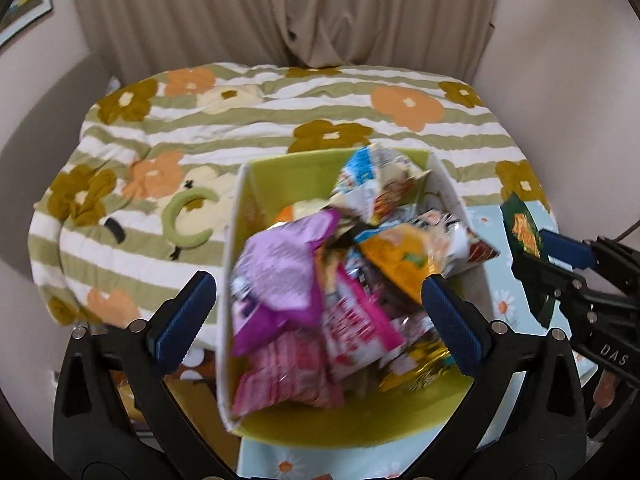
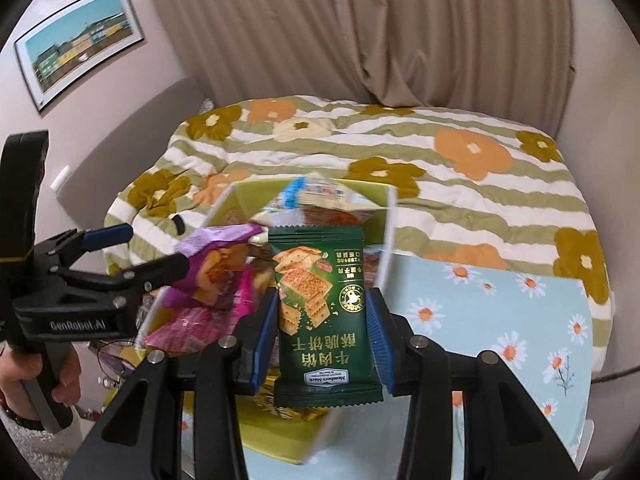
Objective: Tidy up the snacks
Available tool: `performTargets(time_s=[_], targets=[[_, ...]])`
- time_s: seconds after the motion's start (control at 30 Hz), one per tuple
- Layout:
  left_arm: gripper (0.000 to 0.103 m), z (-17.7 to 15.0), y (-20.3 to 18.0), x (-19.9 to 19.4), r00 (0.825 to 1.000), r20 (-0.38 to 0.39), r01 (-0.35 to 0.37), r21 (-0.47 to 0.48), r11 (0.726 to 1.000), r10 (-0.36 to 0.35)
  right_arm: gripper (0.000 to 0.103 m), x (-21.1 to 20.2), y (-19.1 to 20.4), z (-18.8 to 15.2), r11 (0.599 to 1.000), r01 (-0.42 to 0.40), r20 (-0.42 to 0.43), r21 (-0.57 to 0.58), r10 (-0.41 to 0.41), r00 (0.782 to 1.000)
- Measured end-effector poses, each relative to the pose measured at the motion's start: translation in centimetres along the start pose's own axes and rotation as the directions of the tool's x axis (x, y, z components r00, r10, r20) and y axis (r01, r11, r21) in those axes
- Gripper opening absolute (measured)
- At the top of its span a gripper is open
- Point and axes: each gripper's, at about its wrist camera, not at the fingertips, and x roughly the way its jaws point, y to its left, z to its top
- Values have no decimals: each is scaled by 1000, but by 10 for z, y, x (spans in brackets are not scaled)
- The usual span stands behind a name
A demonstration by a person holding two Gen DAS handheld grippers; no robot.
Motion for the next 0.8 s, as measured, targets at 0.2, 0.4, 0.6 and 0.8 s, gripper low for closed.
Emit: performTargets(time_s=[0.2, 0.4, 0.6, 0.8], targets=[[102, -13, 28, -3, 1000, -2, -23, -21, 1000, 23, 39, 23, 32, 10, 999, -42, -24, -28, 41, 999], [102, -19, 43, 7, 999, -25, -24, -14, 1000, 24, 42, 51, 51, 17, 998, -62, -72, -21, 60, 996], [102, -32, 48, 6, 999, -23, -27, -30, 999, 26, 99, 43, 41, 6, 999, -44, -68, 31, 46, 997], [102, -55, 34, -14, 998, -8, -63, -53, 997, 63, 100, 15, 34, -8, 999, -41, -24, 28, 42, 999]])
